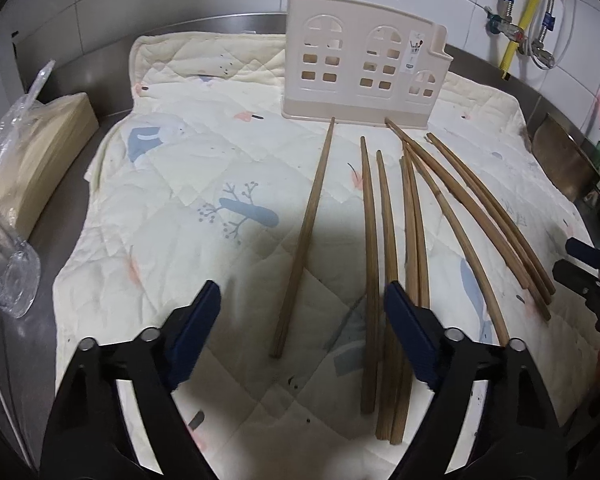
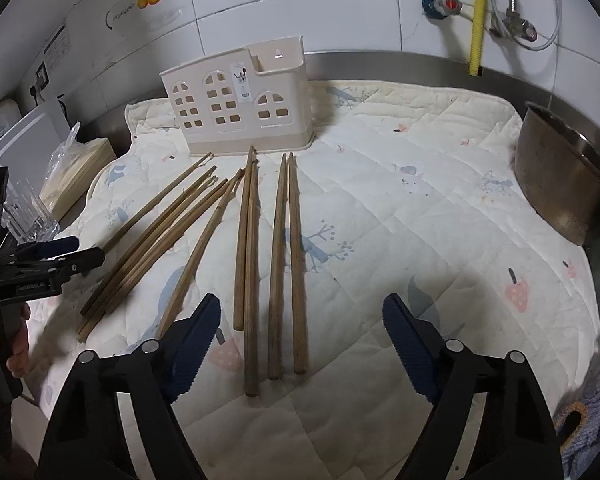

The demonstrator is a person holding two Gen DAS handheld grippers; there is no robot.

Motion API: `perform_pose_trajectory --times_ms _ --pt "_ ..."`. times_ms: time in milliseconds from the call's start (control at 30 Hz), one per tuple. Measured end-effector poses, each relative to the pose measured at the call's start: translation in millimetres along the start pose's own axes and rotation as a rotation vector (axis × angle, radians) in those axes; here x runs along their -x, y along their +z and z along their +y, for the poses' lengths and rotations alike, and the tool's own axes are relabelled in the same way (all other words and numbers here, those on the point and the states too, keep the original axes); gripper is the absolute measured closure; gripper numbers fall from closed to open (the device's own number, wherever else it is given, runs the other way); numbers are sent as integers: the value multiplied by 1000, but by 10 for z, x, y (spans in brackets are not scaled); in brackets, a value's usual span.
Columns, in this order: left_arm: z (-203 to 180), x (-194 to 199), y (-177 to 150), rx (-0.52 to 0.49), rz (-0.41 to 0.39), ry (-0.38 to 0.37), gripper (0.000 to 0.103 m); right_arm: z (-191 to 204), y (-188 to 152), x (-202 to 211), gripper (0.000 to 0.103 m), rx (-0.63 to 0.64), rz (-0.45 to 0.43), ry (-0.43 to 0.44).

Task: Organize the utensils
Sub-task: 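Lower the left gripper and close on a wooden chopstick while the right gripper grasps another, then lift the chopsticks upright with both grippers and lower them into the white holder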

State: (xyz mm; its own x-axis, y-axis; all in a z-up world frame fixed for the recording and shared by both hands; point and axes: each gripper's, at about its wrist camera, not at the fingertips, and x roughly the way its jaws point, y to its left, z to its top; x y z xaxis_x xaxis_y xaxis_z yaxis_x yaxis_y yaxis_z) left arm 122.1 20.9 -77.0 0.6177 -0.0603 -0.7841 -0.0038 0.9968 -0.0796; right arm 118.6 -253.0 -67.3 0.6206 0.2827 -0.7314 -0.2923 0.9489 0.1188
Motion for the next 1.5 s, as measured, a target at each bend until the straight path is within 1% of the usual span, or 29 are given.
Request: perform_pose_trajectory --times_ms 33,200,233,267,300,367,433,533,600,667,833,867,967,1033,1167,1233,1300,1500 --pt "-1 -20 13 -3 2 -4 27 0 0 -13 30 0 5 4" --pt "27 -89 46 3 12 -34 39 11 14 -74 45 0 24 21" --pt "28 -102 48 3 15 -42 43 13 21 -81 51 0 26 26" --pt "24 -119 49 2 19 -51 44 12 24 -87 56 -1 28 30" --pt "20 -130 51 -1 21 -56 46 15 29 -100 57 -1 33 32" --pt "14 -151 54 -6 24 -65 51 21 34 -125 66 2 41 35" --pt "19 -166 58 -5 26 -77 57 29 31 -155 71 3 49 38" --pt "44 -187 65 2 29 -91 62 36 22 -191 76 7 61 38" --pt "61 -200 74 7 29 -101 63 43 20 -201 77 10 64 39" --pt "73 -213 78 10 31 -105 64 43 22 -214 82 10 67 40" --pt "90 -234 93 13 28 -110 67 45 14 -227 86 10 71 42" --pt "98 -242 101 14 27 -110 67 50 15 -226 88 12 72 43" --pt "110 -262 123 11 25 -105 73 52 13 -224 90 9 70 46" --pt "115 -276 133 4 23 -91 80 51 7 -226 91 5 70 50" --pt "106 -278 139 -16 19 -67 87 73 -2 -235 91 5 70 50" --pt "100 -266 136 -21 16 -65 95 73 5 -235 93 4 68 49" --pt "92 -241 134 -22 12 -78 96 79 11 -217 96 3 60 41" --pt "69 -157 123 -34 -3 -88 96 68 29 -96 96 1 28 24"
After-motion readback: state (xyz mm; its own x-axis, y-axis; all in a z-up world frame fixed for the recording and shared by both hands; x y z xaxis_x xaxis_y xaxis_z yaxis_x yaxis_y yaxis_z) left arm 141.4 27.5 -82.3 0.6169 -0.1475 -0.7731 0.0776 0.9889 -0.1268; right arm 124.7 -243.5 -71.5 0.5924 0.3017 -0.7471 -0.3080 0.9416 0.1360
